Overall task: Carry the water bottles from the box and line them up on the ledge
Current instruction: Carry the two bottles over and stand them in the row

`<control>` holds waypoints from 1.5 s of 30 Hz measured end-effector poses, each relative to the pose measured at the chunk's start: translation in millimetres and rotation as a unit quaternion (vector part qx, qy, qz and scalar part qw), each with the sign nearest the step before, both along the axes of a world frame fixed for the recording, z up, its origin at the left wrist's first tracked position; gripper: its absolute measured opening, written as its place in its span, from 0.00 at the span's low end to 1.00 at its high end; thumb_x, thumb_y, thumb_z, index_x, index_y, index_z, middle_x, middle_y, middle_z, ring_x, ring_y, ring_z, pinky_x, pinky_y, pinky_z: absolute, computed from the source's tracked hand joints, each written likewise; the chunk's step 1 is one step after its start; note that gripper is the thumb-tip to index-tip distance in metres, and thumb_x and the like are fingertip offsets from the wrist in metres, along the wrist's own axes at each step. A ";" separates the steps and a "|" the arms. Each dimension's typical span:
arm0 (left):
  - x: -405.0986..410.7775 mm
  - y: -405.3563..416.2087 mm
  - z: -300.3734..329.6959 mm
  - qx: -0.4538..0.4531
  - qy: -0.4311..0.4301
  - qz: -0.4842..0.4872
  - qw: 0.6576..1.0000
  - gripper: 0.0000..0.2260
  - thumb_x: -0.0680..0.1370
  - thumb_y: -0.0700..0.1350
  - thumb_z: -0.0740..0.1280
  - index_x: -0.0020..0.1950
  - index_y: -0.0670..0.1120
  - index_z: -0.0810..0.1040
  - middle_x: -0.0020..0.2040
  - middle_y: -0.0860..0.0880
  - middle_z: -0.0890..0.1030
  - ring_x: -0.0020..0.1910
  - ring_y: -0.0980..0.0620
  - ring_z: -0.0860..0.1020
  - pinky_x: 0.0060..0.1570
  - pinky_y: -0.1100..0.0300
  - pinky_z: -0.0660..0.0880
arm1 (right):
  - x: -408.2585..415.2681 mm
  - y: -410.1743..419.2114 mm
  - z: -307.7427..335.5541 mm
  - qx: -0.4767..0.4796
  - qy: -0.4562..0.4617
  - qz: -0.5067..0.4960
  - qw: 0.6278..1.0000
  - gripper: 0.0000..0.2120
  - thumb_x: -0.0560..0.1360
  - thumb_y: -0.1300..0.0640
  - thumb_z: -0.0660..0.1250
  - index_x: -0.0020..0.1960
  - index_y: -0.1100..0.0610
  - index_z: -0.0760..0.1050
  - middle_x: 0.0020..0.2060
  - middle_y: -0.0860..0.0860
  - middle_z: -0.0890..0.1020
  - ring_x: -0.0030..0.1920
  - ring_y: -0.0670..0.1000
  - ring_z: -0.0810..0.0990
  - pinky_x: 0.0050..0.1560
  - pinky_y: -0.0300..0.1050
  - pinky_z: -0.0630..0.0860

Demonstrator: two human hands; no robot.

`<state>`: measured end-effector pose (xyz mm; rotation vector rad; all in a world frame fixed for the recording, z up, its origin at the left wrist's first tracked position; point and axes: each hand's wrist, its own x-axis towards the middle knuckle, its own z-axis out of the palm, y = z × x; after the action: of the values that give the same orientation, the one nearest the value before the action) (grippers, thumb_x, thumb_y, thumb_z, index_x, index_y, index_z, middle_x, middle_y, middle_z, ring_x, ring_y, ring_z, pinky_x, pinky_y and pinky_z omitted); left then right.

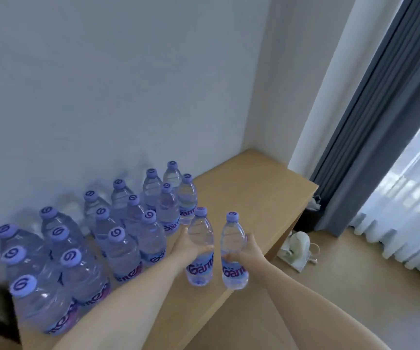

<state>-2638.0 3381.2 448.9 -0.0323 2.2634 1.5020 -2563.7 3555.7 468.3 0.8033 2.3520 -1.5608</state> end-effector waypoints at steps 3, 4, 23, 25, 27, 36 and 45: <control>-19.8 12.1 2.4 0.006 0.008 0.065 0.998 0.36 0.60 0.51 0.80 0.63 0.52 0.66 0.53 0.54 0.79 0.53 0.53 0.78 0.55 0.56 0.76 | -44.0 16.1 0.8 0.076 -0.021 0.084 0.993 0.37 0.66 0.55 0.78 0.68 0.51 0.63 0.57 0.49 0.64 0.62 0.55 0.70 0.59 0.51 0.74; -26.3 14.7 2.7 0.011 0.014 0.082 0.996 0.34 0.61 0.49 0.80 0.62 0.49 0.68 0.56 0.50 0.80 0.57 0.49 0.78 0.60 0.50 0.75 | -56.9 19.5 2.3 0.079 -0.019 0.106 0.991 0.37 0.65 0.54 0.78 0.69 0.50 0.63 0.57 0.49 0.62 0.63 0.55 0.69 0.60 0.52 0.74; -7.9 28.6 12.5 0.037 0.128 0.233 0.963 0.10 0.65 0.31 0.67 0.34 0.45 0.71 0.31 0.54 0.74 0.33 0.57 0.72 0.34 0.63 0.68 | -123.2 16.3 5.1 -0.034 0.076 0.273 0.958 0.23 0.64 0.60 0.75 0.57 0.52 0.74 0.53 0.51 0.82 0.54 0.53 0.82 0.58 0.56 0.79; -9.1 32.1 12.7 0.026 0.130 0.251 0.959 0.14 0.65 0.30 0.66 0.32 0.48 0.69 0.28 0.58 0.71 0.30 0.60 0.69 0.30 0.66 0.65 | -122.5 19.1 3.2 -0.049 0.081 0.276 0.957 0.22 0.64 0.59 0.75 0.56 0.49 0.74 0.52 0.49 0.83 0.54 0.53 0.82 0.58 0.55 0.79; -10.6 36.1 11.3 0.009 0.125 0.267 0.956 0.14 0.65 0.29 0.65 0.33 0.47 0.67 0.27 0.56 0.69 0.31 0.57 0.68 0.30 0.65 0.64 | -125.2 21.6 1.1 -0.046 0.079 0.291 0.952 0.24 0.65 0.59 0.74 0.58 0.50 0.73 0.53 0.49 0.82 0.55 0.53 0.82 0.59 0.56 0.78; -8.7 42.9 11.7 -0.030 0.071 0.356 0.931 0.19 0.72 0.32 0.70 0.61 0.37 0.72 0.57 0.42 0.79 0.59 0.44 0.77 0.60 0.47 0.75 | -142.2 25.6 -8.4 -0.043 0.082 0.352 0.931 0.25 0.64 0.55 0.74 0.60 0.49 0.73 0.51 0.46 0.82 0.51 0.48 0.82 0.53 0.49 0.80; -15.3 49.9 26.1 -0.044 0.061 0.376 0.924 0.13 0.72 0.34 0.70 0.51 0.48 0.74 0.50 0.46 0.81 0.52 0.46 0.78 0.51 0.55 0.74 | -158.9 20.9 -10.6 -0.029 0.079 0.409 0.909 0.18 0.65 0.59 0.70 0.53 0.56 0.70 0.45 0.52 0.74 0.40 0.49 0.71 0.39 0.42 0.70</control>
<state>-2653.3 3431.1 475.0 -0.9586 2.5603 1.7729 -2722.6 3576.6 457.6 -0.3343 2.2502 -1.3127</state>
